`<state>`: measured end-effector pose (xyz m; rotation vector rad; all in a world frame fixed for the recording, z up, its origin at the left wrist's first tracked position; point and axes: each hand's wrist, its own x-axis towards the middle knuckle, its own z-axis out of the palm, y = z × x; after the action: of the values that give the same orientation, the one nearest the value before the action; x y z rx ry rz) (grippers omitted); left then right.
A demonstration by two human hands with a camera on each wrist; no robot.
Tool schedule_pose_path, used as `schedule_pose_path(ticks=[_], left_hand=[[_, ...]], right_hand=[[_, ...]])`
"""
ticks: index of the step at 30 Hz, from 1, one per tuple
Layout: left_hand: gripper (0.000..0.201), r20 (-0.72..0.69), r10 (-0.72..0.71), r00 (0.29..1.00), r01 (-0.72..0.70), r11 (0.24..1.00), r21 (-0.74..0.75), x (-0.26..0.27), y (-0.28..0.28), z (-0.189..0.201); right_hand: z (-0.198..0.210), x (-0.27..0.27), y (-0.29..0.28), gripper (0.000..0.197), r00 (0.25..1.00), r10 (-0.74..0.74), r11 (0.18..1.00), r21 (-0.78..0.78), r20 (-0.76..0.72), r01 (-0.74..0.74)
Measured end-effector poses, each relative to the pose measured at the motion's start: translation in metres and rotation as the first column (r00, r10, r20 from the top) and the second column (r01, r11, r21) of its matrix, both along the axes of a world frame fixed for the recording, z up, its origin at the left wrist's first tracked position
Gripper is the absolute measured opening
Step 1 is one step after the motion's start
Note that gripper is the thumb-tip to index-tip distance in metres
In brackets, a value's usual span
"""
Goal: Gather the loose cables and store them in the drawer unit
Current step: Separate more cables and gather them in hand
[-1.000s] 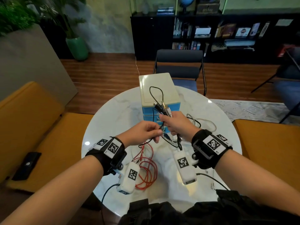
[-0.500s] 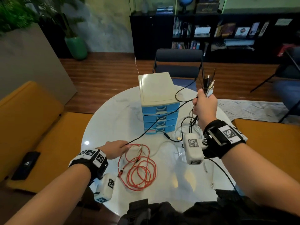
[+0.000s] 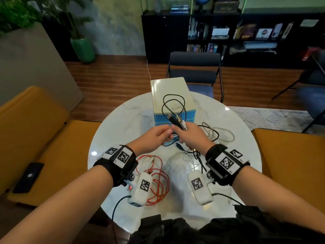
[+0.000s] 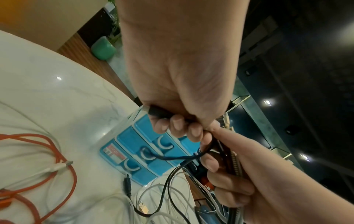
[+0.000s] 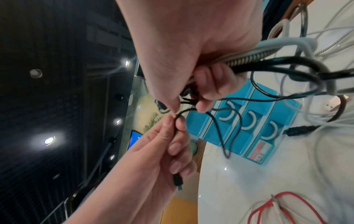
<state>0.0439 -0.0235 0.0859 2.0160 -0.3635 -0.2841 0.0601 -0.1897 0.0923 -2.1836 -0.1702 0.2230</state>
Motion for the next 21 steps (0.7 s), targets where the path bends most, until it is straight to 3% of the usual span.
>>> schedule_pose_path(ticks=[2,5,7,9,12,16,19,21], left_hand=[[0.028,0.015,0.027,1.000,-0.026,0.998,-0.049,-0.001,-0.002,-0.001],[0.028,-0.012,0.102,0.995,-0.103,0.993,-0.064,0.001,0.000,-0.006],[0.028,-0.058,0.109,0.992,-0.113,0.992,-0.064,0.004,0.004,-0.011],[0.027,-0.094,0.078,0.992,-0.082,0.996,-0.045,0.006,0.007,-0.018],[0.017,-0.082,0.100,0.992,-0.098,0.995,0.030,0.007,0.013,-0.034],[0.008,-0.126,0.173,0.977,-0.150,0.974,0.170,0.008,0.031,-0.061],[0.006,-0.059,0.195,0.979,-0.146,0.874,0.463,0.006,0.043,-0.072],[0.008,-0.143,0.191,0.971,-0.077,0.818,0.570,0.002,0.052,-0.077]], right_hand=[[0.000,0.000,-0.006,0.034,0.997,0.003,0.999,0.041,-0.081,0.001],[-0.001,-0.002,-0.018,0.033,0.966,0.108,0.972,0.230,-0.234,-0.053],[-0.003,-0.004,-0.026,0.030,0.944,0.208,0.948,0.292,-0.256,-0.130],[-0.003,-0.005,-0.032,0.026,0.952,0.220,0.954,0.252,-0.213,-0.164],[0.000,0.003,-0.040,0.024,0.994,0.039,0.985,0.169,-0.099,-0.021],[0.011,0.020,-0.056,0.026,0.976,-0.215,0.942,0.260,-0.021,0.213],[0.022,0.027,-0.067,0.026,0.925,-0.360,0.925,0.175,0.122,0.337],[0.026,0.031,-0.075,0.022,0.877,-0.410,0.912,0.108,0.251,0.395]])
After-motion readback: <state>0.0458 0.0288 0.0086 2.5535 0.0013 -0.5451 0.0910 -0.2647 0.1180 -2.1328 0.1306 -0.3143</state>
